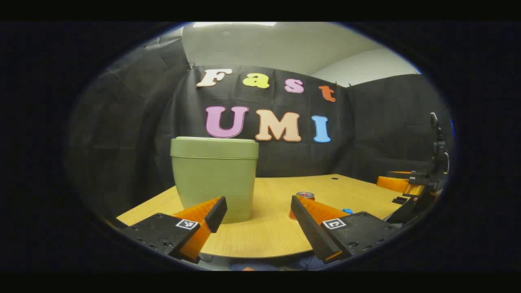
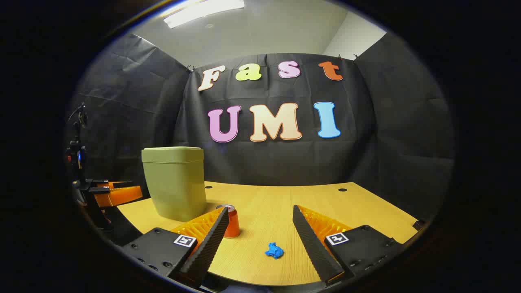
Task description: Press the lid of the desktop garbage bin to open it, pick up the crumpled paper on the desktop and throw it into the bin, then pick up the pop can on the desktop and drop it into the bin, and finally close the garbage bin lid.
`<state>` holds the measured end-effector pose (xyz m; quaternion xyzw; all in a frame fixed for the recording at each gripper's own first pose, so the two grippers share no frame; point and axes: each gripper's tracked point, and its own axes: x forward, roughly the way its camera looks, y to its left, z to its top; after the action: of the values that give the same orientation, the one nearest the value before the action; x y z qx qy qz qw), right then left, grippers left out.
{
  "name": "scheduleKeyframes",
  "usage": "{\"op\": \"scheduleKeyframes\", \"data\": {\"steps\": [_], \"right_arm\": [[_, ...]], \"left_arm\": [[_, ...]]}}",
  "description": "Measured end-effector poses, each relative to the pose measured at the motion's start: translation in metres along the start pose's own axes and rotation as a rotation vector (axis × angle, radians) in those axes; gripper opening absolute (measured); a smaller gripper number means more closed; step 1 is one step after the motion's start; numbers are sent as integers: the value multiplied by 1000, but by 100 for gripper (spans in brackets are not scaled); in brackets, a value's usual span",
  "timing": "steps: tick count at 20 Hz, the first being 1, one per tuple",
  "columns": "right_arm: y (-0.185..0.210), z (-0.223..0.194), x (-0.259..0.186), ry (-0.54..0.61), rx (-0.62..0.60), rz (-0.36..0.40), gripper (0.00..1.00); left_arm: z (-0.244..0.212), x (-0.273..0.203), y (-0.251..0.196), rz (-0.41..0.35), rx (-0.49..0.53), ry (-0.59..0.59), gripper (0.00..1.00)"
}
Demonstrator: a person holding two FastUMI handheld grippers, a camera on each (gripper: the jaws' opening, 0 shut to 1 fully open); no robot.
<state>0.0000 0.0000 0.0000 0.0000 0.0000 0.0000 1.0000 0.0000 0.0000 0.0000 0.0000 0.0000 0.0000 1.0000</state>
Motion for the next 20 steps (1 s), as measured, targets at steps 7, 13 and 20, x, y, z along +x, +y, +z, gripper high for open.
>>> {"op": "scheduleKeyframes", "data": {"steps": [7, 13, 20], "right_arm": [[-2, 0, -3, -1, 50, 0, 99], [-6, 5, -4, -19, 42, -17, 99], [6, -1, -2, 3, 14, 6, 99]], "left_arm": [[-8, 2, -4, -11, -8, 30, 94], [4, -1, 6, 22, 14, -9, 95], [8, -3, 5, 26, 22, -23, 94]]}}
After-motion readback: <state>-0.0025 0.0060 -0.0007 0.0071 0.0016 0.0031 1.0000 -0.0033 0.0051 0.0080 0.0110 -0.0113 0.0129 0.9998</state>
